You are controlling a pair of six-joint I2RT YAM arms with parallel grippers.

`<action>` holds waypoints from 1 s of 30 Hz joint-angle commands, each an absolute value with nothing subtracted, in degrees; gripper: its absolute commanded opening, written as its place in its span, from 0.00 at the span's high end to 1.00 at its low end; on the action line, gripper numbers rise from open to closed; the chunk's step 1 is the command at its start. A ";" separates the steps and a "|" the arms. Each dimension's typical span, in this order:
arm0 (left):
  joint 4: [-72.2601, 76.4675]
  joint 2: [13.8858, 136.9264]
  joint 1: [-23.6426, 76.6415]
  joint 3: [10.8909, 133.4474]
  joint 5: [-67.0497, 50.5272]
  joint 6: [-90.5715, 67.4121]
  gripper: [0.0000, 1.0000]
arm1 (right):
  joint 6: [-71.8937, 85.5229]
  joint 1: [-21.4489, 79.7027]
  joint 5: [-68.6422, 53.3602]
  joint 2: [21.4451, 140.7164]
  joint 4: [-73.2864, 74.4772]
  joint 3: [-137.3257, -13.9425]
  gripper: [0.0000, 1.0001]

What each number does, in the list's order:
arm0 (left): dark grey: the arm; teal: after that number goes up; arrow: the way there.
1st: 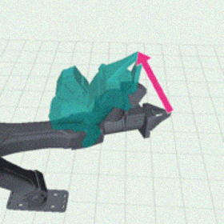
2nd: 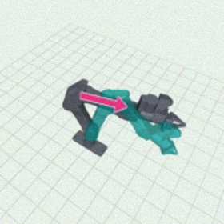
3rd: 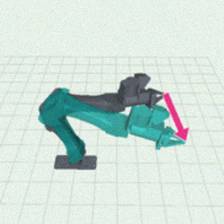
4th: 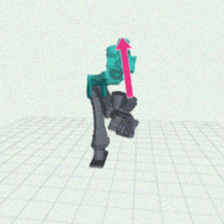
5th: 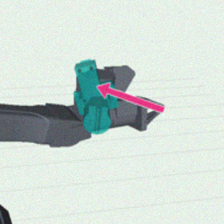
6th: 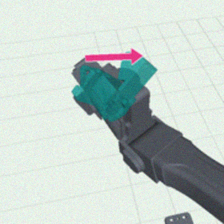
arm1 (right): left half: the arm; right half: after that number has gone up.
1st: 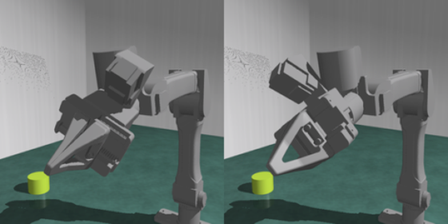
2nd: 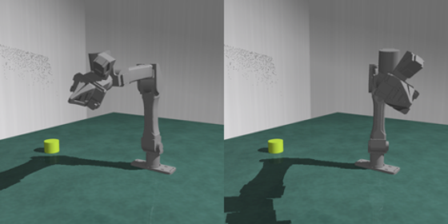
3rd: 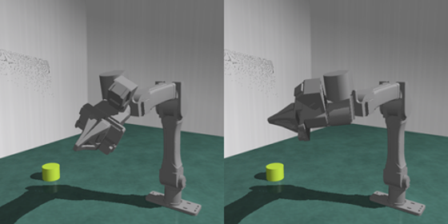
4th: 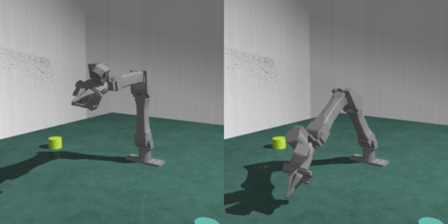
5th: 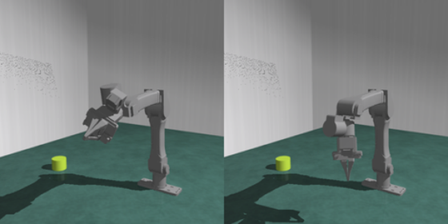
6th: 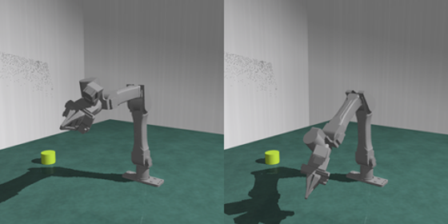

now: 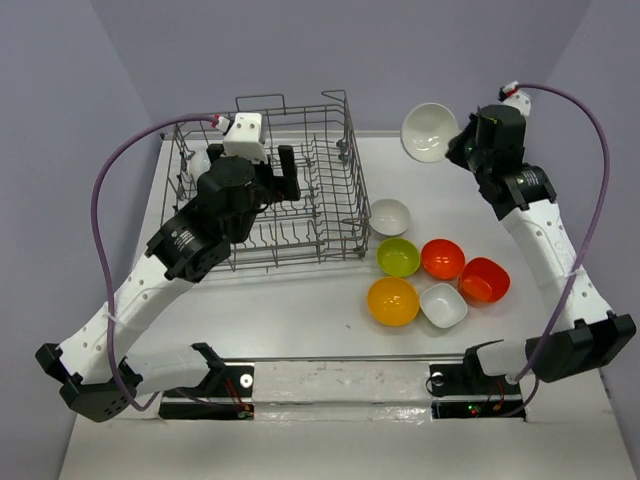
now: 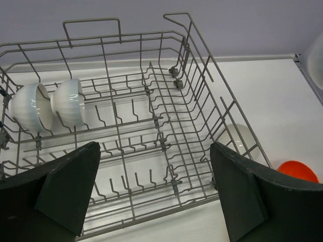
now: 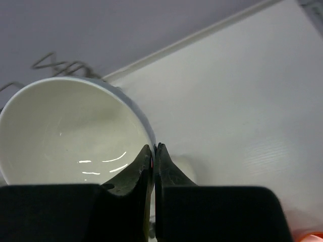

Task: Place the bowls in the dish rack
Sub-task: Pass from the right arm to the left

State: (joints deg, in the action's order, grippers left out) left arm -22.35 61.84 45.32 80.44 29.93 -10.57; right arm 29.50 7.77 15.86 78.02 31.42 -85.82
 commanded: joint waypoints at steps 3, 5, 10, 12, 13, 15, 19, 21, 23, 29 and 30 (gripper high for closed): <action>-23.99 66.27 45.44 88.84 27.17 -14.06 0.01 | 26.90 25.01 25.03 74.71 34.10 -95.79 0.99; -23.82 67.49 45.44 89.91 25.67 -14.67 0.01 | 26.28 28.11 26.54 74.79 33.23 -96.50 0.99; -23.91 70.66 45.53 92.81 23.03 -15.91 0.01 | 24.70 38.22 32.16 78.48 32.78 -98.35 0.99; -23.82 71.01 45.53 93.69 22.59 -16.35 0.01 | 23.91 40.68 35.40 80.67 32.61 -99.57 0.99; -23.73 71.10 45.53 93.78 22.33 -16.43 0.01 | 23.65 41.56 36.29 81.29 32.52 -100.02 0.99; -23.82 71.37 45.53 93.95 22.06 -16.70 0.01 | 22.94 43.59 38.22 82.26 32.26 -101.15 0.99; -23.73 71.37 45.53 92.99 21.18 -16.96 0.01 | 21.80 46.31 40.43 85.33 31.99 -103.62 0.99; -23.64 71.37 45.44 92.46 21.53 -16.96 0.01 | 21.36 47.11 41.39 86.22 31.91 -104.76 0.99; -23.90 71.72 45.53 92.20 22.23 -16.96 0.01 | 21.10 47.81 42.10 86.92 31.73 -105.20 0.99; -24.61 73.39 45.53 91.49 23.91 -16.79 0.03 | 19.60 49.66 42.89 88.06 31.20 -107.31 0.99; -24.61 73.91 45.44 91.49 23.91 -16.87 0.04 | 19.08 50.18 43.50 88.41 31.29 -107.92 0.99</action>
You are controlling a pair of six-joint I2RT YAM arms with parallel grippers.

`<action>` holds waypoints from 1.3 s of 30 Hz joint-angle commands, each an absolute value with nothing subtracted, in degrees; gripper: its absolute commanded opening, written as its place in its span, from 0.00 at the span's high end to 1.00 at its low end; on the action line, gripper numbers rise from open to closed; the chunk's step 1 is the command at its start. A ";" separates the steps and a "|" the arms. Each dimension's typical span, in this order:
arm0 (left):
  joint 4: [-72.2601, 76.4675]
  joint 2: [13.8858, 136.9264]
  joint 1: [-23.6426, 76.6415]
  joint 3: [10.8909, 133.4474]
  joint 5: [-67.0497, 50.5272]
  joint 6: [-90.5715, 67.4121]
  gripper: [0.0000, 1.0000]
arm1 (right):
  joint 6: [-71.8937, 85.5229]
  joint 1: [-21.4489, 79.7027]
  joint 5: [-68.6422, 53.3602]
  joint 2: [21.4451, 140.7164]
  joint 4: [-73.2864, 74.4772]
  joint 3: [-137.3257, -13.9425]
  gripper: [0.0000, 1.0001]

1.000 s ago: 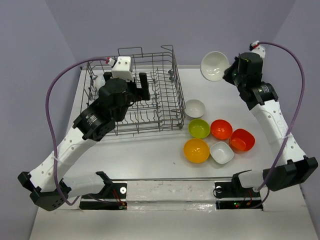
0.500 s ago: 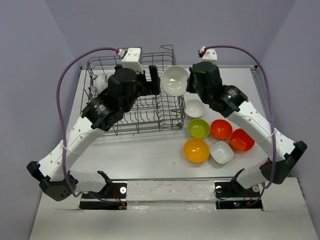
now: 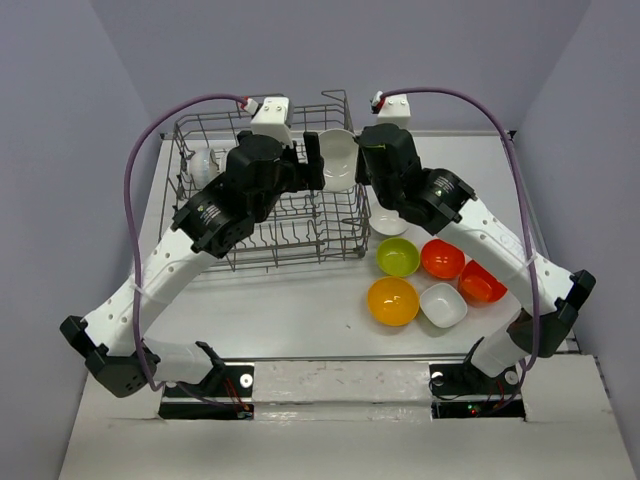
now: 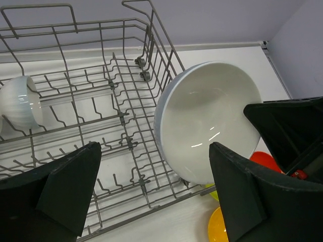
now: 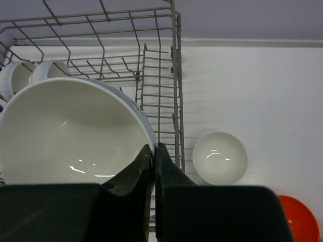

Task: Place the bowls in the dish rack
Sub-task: Pass from the right arm to the left

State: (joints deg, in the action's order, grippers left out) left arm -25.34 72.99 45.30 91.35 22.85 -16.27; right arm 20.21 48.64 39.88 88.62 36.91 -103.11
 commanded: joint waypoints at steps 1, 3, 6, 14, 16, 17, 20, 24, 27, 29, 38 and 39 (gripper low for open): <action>-24.61 74.18 45.53 91.49 23.91 -16.87 0.05 | 18.72 50.19 43.85 88.59 31.20 -108.19 0.99; -24.52 74.62 45.35 91.41 23.73 -16.88 0.06 | 18.02 50.71 44.47 88.86 31.20 -108.81 0.99; -24.43 75.06 45.00 91.14 22.77 -17.05 0.12 | 17.49 51.33 44.47 88.59 30.50 -108.63 0.99; -23.82 74.97 44.47 89.91 21.53 -17.58 0.35 | 16.70 51.86 45.44 88.15 29.80 -108.19 0.99; -23.91 74.88 44.39 89.65 21.45 -17.67 0.41 | 16.52 51.86 45.61 88.15 29.71 -108.37 0.99; -23.99 74.88 44.38 89.65 21.45 -17.67 0.42 | 16.52 51.86 45.70 88.24 29.62 -108.37 0.99; -23.91 74.88 44.30 89.38 21.18 -17.67 0.46 | 16.35 52.38 45.79 88.51 29.62 -108.63 0.99; -23.82 75.15 44.21 89.12 20.92 -17.67 0.49 | 16.17 52.90 45.97 88.94 29.53 -108.90 0.99; -23.47 75.06 44.12 88.86 21.00 -17.67 0.50 | 16.08 52.91 46.23 89.03 29.44 -108.98 0.99; -23.38 75.15 44.12 88.77 20.92 -17.67 0.51 | 16.08 52.91 46.32 89.03 29.53 -109.16 0.99; -23.03 76.02 43.86 88.77 20.57 -17.49 0.62 | 15.56 53.44 47.02 89.30 29.27 -109.34 0.99; -22.94 76.11 43.86 88.77 20.48 -17.49 0.64 | 15.56 53.44 47.02 89.30 29.27 -109.34 0.99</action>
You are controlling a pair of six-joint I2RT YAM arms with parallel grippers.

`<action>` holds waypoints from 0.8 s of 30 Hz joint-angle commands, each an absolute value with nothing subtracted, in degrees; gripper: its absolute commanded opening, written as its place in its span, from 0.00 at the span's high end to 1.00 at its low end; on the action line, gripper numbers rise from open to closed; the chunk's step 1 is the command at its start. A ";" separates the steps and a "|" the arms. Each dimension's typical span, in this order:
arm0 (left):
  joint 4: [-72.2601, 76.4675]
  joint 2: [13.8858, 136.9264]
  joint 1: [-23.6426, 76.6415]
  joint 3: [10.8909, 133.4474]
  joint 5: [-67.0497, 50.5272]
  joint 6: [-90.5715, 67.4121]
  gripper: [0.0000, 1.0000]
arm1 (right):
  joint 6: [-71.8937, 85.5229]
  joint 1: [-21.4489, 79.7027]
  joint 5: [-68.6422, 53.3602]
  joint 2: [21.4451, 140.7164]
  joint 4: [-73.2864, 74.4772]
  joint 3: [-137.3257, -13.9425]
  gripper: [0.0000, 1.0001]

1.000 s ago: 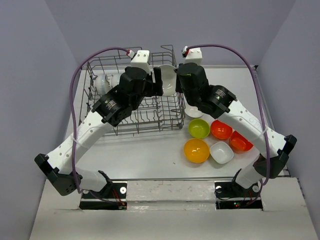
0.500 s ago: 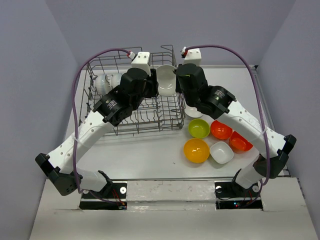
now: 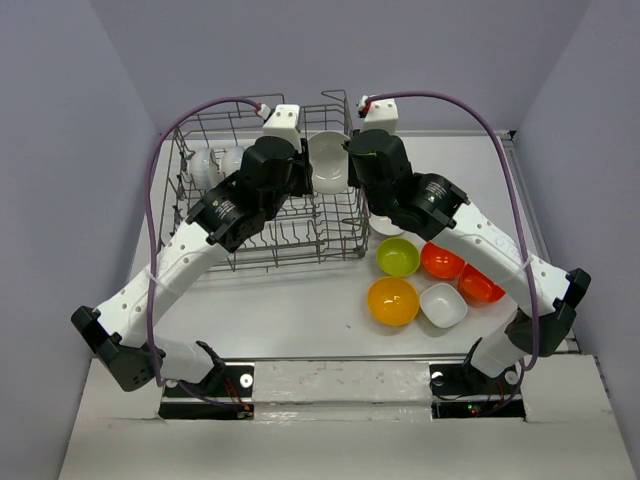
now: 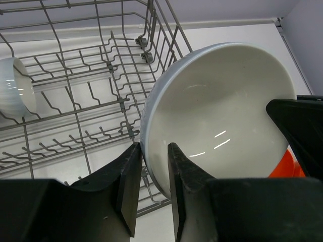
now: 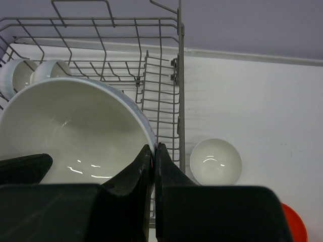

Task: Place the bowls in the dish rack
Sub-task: Pass from the right arm to the left

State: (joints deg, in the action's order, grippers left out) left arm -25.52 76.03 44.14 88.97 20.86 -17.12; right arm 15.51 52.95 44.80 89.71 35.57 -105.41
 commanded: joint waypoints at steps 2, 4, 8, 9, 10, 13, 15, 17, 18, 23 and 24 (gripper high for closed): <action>-22.85 76.29 43.77 88.77 20.30 -17.49 0.65 | 15.47 53.96 47.11 89.38 29.27 -109.34 0.99; -22.50 76.29 43.77 88.42 20.22 -17.49 0.66 | 15.29 53.96 47.20 89.38 29.18 -109.34 0.99; -22.32 76.55 43.68 88.42 19.95 -17.49 0.68 | 15.20 53.96 47.11 89.38 29.00 -109.25 0.99; -22.32 76.64 43.59 88.42 19.86 -17.40 0.68 | 15.21 53.96 47.11 89.38 28.83 -109.25 0.99; -22.32 76.81 43.59 88.42 19.78 -17.40 0.68 | 15.21 53.96 47.02 89.38 28.83 -109.25 0.99; -22.15 77.08 43.51 88.51 19.60 -17.49 0.69 | 15.21 53.96 46.93 89.38 28.74 -109.16 0.99; -22.06 77.34 43.51 88.59 19.60 -17.58 0.68 | 15.21 53.96 46.93 89.30 28.74 -109.16 0.99; -21.97 77.43 43.51 88.59 19.60 -17.67 0.64 | 15.12 53.96 47.20 89.12 28.74 -108.90 0.99; -21.89 77.52 43.51 88.59 19.69 -17.58 0.62 | 15.12 53.96 47.20 89.12 28.65 -108.81 0.99; -21.80 77.61 43.42 88.59 19.78 -17.58 0.51 | 14.94 54.49 47.29 88.86 28.39 -108.55 0.99; -21.80 77.69 43.42 88.51 19.78 -17.58 0.51 | 14.94 54.49 47.29 88.77 28.39 -108.54 0.99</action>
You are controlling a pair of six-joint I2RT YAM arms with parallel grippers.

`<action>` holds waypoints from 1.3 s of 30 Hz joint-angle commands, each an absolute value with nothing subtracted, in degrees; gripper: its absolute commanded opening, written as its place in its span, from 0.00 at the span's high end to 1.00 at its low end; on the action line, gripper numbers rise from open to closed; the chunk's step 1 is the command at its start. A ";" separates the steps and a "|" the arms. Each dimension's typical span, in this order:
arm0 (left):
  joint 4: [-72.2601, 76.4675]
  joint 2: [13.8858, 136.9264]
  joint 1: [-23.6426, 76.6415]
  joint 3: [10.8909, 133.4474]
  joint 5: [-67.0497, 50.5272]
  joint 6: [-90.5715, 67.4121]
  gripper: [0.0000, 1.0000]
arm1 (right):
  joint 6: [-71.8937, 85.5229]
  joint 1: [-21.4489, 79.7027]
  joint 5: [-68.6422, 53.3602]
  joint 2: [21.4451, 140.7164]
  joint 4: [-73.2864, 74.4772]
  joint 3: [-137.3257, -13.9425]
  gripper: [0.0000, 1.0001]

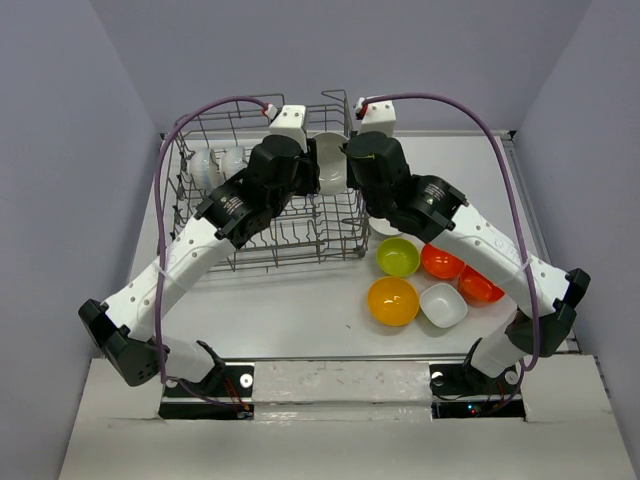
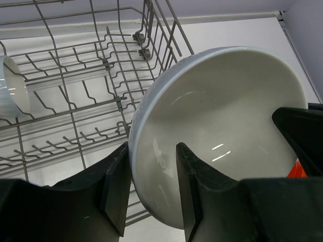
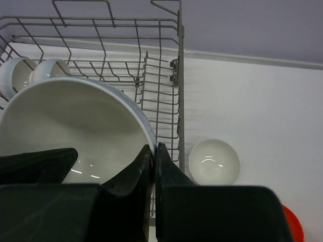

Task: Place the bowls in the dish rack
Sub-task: Pass from the right arm to the left, then insert the bowl into the dish rack.

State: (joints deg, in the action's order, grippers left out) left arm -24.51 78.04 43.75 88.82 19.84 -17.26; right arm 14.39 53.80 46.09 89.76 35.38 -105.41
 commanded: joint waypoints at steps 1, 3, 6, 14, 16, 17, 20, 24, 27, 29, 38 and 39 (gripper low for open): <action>-21.80 77.61 43.42 88.42 19.78 -17.58 0.56 | 14.85 54.49 47.37 88.77 28.30 -108.46 0.99; -21.80 77.52 43.42 88.42 19.86 -17.58 0.66 | 14.68 54.49 47.81 88.77 28.30 -108.20 0.99; -21.97 77.43 43.42 88.50 20.04 -17.49 0.72 | 14.68 54.49 47.99 88.51 28.04 -107.84 0.99; -22.32 77.17 43.42 88.59 21.53 -17.49 1.00 | 14.59 54.49 47.73 88.51 27.77 -107.58 0.99; -22.59 77.25 43.42 89.29 22.49 -17.49 1.00 | 14.59 54.49 47.55 88.51 27.69 -107.58 0.84; -22.85 77.52 43.42 89.64 22.93 -17.49 1.00 | 14.59 54.49 47.46 88.42 27.69 -107.58 0.73; -23.64 77.78 43.42 91.14 24.78 -17.49 1.00 | 14.41 54.49 47.29 88.07 27.51 -107.75 0.50; -24.17 77.96 42.72 92.81 27.16 -17.40 1.00 | 14.06 54.49 47.02 86.58 27.60 -107.93 0.38; -24.34 78.40 40.97 94.39 28.47 -16.97 1.00 | 14.06 54.49 46.76 84.64 27.95 -107.58 0.36; -25.13 79.18 39.56 96.58 30.40 -16.53 1.00 | 14.50 54.49 46.93 82.46 28.56 -106.70 0.35; -29.26 93.76 30.51 116.96 50.61 -9.94 1.00 | 18.19 54.49 52.82 71.99 31.02 -93.70 0.35; -29.70 97.43 29.54 119.42 51.58 -9.24 1.00 | 18.72 54.49 53.34 70.59 32.77 -91.43 0.35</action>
